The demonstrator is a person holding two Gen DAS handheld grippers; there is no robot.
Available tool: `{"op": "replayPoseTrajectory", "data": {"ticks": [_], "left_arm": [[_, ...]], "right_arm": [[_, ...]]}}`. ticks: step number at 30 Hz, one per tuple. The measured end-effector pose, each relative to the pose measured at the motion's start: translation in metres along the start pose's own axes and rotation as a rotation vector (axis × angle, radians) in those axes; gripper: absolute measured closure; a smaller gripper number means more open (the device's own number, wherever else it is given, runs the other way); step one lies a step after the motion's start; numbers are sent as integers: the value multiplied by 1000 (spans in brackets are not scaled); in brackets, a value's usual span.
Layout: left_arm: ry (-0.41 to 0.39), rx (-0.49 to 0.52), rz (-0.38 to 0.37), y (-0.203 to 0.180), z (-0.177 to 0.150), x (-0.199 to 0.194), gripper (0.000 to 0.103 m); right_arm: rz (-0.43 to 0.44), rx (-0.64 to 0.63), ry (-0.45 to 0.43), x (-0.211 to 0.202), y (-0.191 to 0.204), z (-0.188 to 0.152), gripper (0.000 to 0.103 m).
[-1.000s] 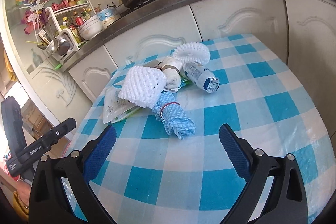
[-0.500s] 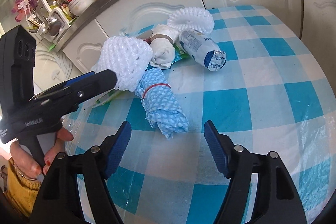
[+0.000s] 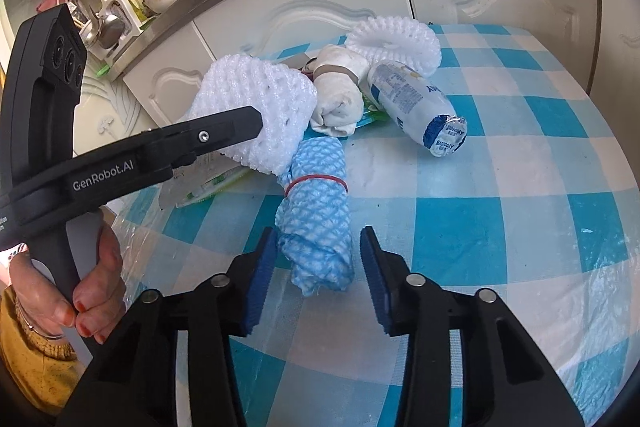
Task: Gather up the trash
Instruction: 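Grasp the white foam net with the left tool while the right tool grasps the blue cloth bundle, then carry both items over the red bucket and open both tools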
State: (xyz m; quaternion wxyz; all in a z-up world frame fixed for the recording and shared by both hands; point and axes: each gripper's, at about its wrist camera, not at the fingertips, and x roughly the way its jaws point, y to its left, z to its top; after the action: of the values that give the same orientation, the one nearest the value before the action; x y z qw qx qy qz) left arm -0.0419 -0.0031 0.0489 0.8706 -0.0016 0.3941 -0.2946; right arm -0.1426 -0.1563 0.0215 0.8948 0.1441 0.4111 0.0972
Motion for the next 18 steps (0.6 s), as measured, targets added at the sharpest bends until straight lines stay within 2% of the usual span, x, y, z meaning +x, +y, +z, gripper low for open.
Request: {"op": "replayPoseTrajectory", "data": {"ticks": [2,5,12,18], "left_arm": [[-6,-27,-5,4,-1,-4,61],[-22,-59,-4,10,-4,-13,66],[-98,-130,4,29,-16,-59,67],[-178,-203,64,67,-38,-116,67]], "right_arm": [[-7,-3,3,1,1,-2,68],[-16,-1,-3,1,3,-5,74],[1,24,-40,-15,8,-11,82],[34,14,-68,-35,25,-8,84]]}}
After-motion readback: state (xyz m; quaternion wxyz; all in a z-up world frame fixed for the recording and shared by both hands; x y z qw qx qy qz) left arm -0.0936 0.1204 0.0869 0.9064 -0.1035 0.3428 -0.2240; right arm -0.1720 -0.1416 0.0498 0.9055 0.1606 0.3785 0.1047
